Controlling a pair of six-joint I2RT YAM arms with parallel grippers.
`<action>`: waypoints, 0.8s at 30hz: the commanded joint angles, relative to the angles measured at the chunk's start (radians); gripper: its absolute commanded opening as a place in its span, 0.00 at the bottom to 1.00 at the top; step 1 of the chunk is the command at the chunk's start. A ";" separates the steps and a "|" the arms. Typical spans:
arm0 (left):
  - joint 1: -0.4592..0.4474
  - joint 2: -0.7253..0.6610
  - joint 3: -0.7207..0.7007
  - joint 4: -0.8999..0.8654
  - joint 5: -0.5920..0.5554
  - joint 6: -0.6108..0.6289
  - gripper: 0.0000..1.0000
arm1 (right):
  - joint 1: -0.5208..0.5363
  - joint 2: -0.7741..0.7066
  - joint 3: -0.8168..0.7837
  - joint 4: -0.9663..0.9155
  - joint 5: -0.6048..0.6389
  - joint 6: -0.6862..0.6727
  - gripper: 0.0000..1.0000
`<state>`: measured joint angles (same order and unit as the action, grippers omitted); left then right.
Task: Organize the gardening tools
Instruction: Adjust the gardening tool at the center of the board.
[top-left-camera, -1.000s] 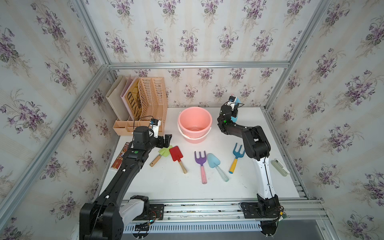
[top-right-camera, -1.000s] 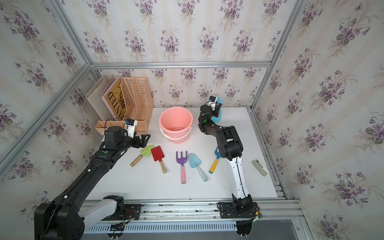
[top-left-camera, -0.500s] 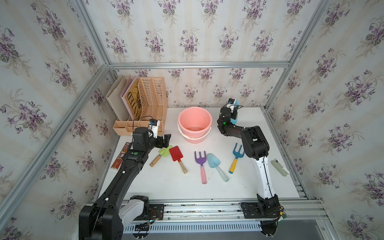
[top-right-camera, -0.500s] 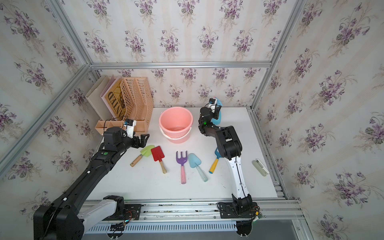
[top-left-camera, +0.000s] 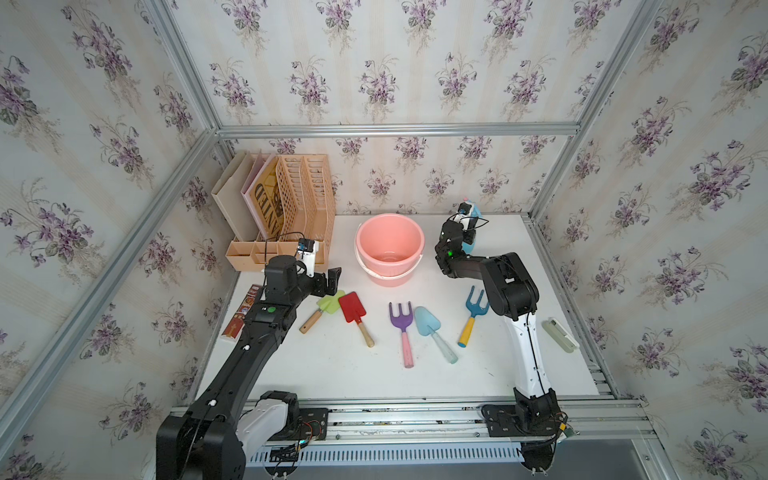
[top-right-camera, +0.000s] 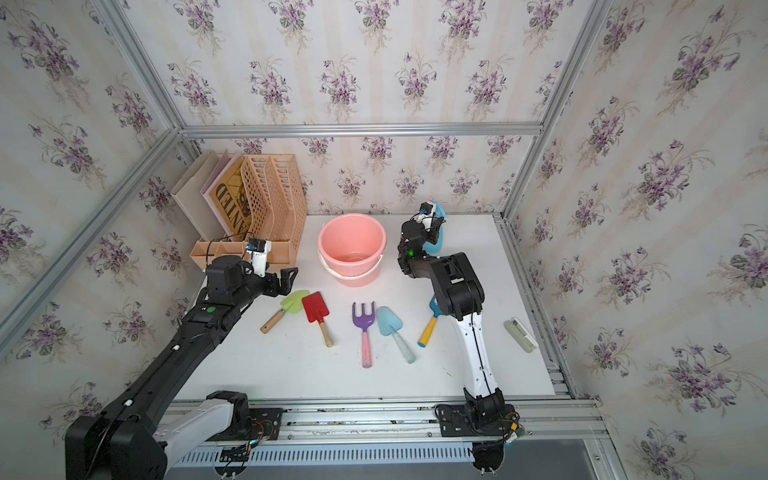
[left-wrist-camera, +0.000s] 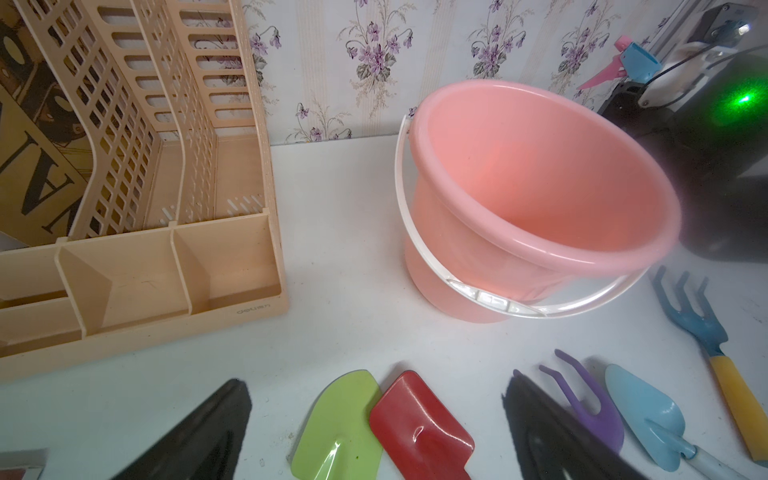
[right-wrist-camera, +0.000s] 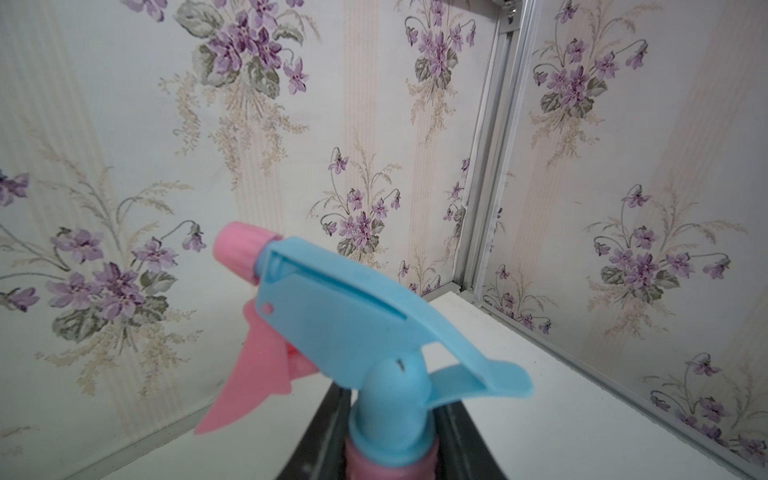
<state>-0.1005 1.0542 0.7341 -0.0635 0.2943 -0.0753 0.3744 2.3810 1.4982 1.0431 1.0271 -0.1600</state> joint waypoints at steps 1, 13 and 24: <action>-0.001 -0.008 -0.001 0.027 -0.011 0.015 0.99 | 0.005 -0.017 -0.023 0.012 0.037 -0.027 0.24; -0.007 -0.020 -0.001 0.027 -0.018 0.020 0.99 | 0.023 -0.057 -0.080 -0.031 0.036 0.012 0.44; -0.013 -0.036 -0.001 0.021 -0.020 0.022 0.99 | 0.033 -0.090 -0.097 -0.081 0.033 0.037 0.77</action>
<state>-0.1120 1.0233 0.7330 -0.0635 0.2768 -0.0658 0.4011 2.3089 1.4002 0.9691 1.0538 -0.1333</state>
